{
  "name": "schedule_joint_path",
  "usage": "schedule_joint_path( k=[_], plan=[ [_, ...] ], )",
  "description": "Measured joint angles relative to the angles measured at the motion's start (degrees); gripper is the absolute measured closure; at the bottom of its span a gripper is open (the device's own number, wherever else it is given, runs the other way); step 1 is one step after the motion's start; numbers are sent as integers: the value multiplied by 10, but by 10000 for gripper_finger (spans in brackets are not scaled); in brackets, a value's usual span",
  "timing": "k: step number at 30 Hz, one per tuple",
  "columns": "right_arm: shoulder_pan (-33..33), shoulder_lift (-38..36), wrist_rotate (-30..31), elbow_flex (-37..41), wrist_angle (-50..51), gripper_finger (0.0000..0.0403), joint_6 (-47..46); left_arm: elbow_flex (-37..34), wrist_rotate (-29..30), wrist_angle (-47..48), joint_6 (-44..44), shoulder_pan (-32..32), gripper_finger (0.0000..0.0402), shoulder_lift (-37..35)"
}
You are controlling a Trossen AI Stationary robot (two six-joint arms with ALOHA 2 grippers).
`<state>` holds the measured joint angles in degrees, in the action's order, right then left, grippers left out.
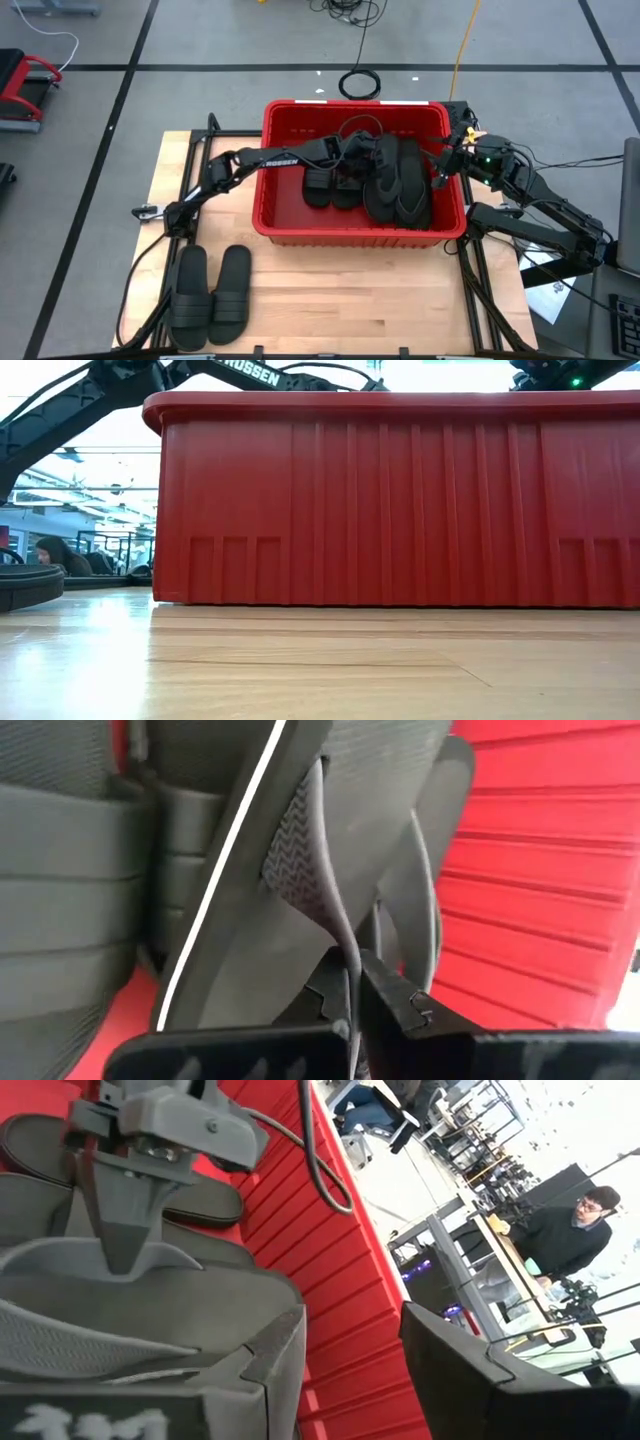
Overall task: Pick and place slides into bin
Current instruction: Put the flip flop into the bin
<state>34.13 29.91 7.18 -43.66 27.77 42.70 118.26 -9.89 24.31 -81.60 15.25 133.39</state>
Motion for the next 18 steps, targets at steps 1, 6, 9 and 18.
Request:
schedule_joint_path(
  k=[1, 6, 9, 18],
  plan=[
    [0, 0, 0, 0, 0, 248, 0, 0, -4, -5, -1, 0, 401, 1],
    [0, 0, 0, 0, 0, 248, 0, 0, -4, -22, -13, 0, 402, 4],
    [0, 0, 0, 0, 0, 248, 0, 0, -5, -18, -9, 1, 401, 8],
    [0, 0, 0, 0, 0, 248, 2, 0, -21, -56, 7, 1, 352, 8]
  ],
)
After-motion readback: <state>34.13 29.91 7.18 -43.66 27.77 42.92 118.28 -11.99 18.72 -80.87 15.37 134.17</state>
